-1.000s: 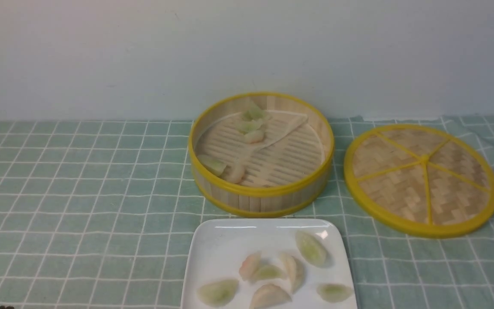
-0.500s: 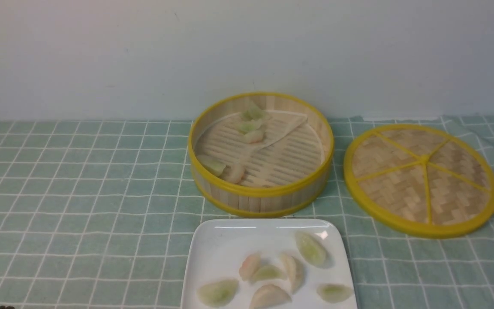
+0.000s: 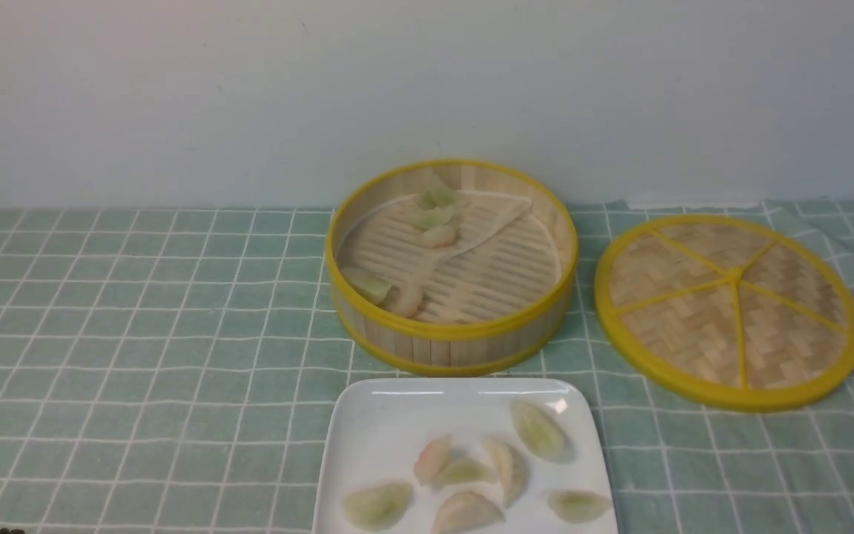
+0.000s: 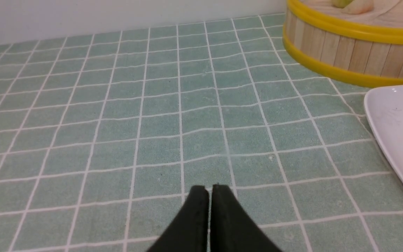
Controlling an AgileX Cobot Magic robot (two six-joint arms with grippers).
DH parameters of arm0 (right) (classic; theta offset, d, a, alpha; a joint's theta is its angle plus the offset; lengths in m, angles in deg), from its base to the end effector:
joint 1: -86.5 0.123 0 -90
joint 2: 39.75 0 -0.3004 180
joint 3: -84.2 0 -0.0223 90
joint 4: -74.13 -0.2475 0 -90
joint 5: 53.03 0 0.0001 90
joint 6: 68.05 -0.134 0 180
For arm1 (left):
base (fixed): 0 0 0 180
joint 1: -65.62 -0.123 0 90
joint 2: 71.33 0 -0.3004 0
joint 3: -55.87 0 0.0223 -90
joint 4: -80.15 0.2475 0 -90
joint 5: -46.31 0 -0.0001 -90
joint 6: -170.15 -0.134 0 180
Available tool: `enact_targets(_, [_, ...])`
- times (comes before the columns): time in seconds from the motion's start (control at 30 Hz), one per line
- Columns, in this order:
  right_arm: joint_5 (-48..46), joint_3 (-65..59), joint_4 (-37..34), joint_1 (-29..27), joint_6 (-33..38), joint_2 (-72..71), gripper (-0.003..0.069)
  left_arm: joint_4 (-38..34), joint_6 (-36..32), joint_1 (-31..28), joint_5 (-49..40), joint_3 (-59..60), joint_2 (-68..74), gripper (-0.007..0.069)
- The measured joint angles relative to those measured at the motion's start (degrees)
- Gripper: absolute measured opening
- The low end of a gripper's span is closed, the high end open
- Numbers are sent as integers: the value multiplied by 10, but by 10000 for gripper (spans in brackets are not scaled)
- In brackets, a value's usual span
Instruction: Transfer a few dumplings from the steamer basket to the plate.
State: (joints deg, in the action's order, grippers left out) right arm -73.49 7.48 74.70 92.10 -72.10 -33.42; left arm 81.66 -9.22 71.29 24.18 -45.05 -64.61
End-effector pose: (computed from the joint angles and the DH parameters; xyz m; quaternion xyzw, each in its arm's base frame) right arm 0.0744 0.0068 0.1768 -0.0132 0.7853 0.0478 0.6172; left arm 0.0741 -0.0060 0.1572 0.0425 0.8075 -0.0211 0.5880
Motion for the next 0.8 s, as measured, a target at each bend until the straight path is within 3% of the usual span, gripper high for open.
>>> enact_targets(0.2, [-16,-20,7,-49,1,1,-13,0,0,0,0,0,0,-6])
enact_targets(0.8, [-16,-20,8,-51,-2,1,-13,0,0,0,0,0,0,-6])
